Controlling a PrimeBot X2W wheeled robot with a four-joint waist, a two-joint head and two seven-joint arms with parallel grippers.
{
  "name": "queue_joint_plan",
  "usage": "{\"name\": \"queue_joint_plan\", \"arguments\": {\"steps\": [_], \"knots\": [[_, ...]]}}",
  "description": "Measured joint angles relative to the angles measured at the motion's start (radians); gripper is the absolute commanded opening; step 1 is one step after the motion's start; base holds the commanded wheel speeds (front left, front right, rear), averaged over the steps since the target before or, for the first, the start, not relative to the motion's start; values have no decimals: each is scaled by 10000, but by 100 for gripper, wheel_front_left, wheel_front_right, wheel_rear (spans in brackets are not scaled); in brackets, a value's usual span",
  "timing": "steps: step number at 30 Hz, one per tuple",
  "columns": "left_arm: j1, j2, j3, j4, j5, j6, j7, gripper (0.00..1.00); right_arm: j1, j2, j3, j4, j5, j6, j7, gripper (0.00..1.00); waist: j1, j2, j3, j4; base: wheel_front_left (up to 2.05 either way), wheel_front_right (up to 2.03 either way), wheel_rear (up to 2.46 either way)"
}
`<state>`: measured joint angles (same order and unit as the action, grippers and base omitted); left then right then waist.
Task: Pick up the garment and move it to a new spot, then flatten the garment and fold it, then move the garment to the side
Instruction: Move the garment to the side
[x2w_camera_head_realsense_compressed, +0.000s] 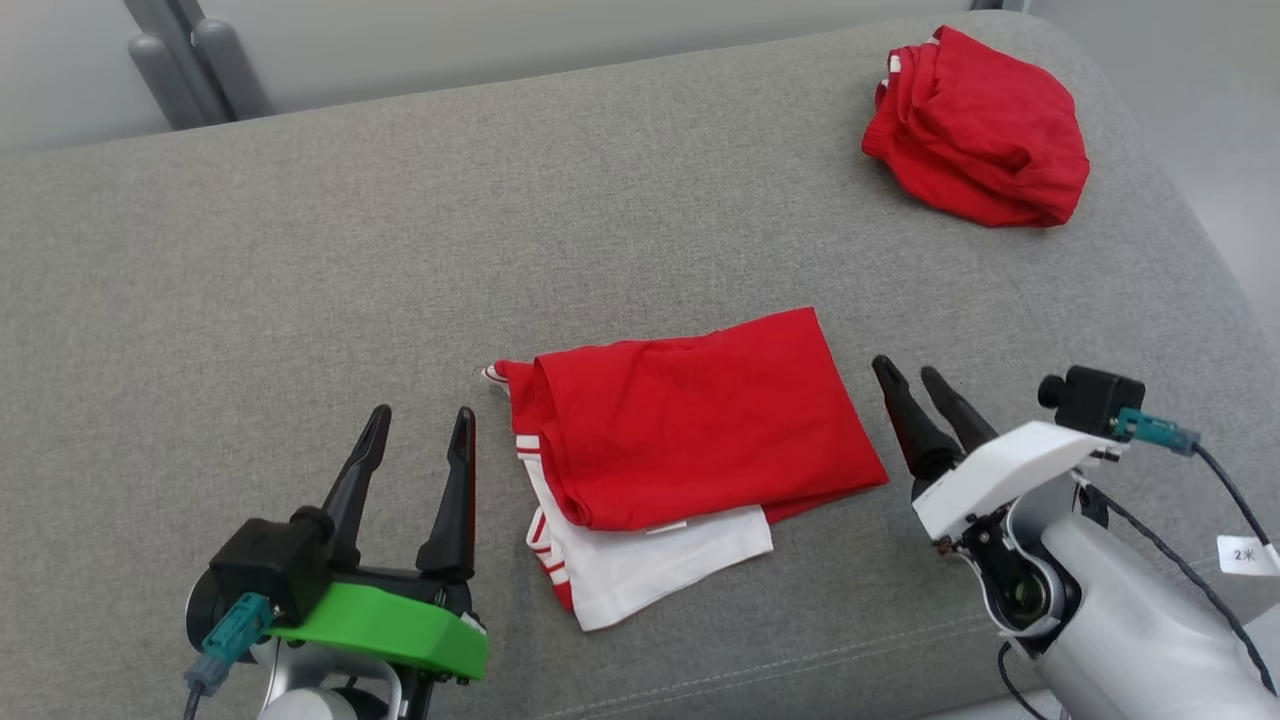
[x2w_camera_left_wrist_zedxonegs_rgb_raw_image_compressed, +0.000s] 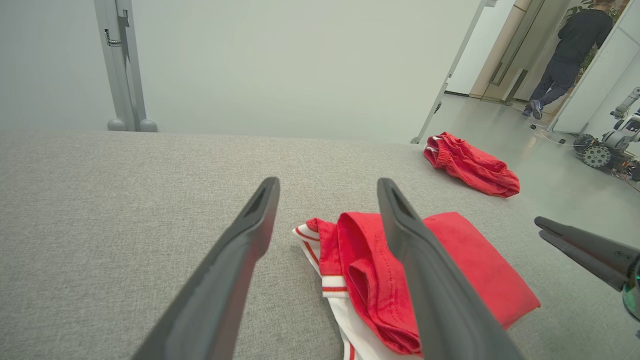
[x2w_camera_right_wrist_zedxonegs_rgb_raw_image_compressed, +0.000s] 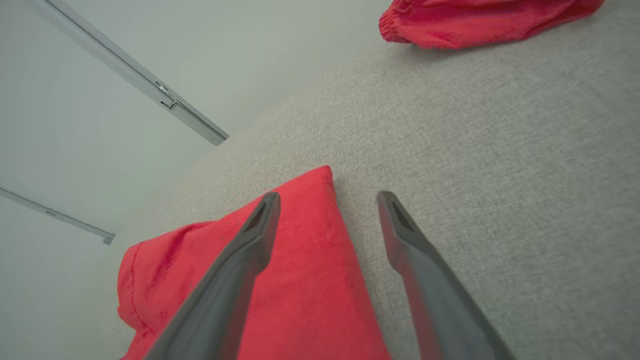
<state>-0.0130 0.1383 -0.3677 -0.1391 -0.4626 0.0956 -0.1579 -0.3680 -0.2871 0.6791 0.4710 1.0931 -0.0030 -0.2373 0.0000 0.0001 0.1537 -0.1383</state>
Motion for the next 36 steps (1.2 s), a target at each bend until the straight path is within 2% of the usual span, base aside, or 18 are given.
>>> {"name": "queue_joint_plan", "arguments": {"steps": [6,15,27,36], "knots": [[-1,4,-6,-4,0,0,79,100,884,261,-311,276,794,464,-2,100,0,0,54,-9,0,0,0],[-4,6,-29,-2,13,2,88,100,1110,318,-487,587,1104,849,-12,100,0,0,105,-5,0,0,0],[-20,21,-180,56,33,0,209,100,1546,698,-786,1081,2111,1172,2,100,0,0,0,386,0,0,0],[-21,79,-184,52,88,0,311,100,1522,1060,-901,1170,2648,1262,17,100,0,0,-70,812,0,0,0]]}}
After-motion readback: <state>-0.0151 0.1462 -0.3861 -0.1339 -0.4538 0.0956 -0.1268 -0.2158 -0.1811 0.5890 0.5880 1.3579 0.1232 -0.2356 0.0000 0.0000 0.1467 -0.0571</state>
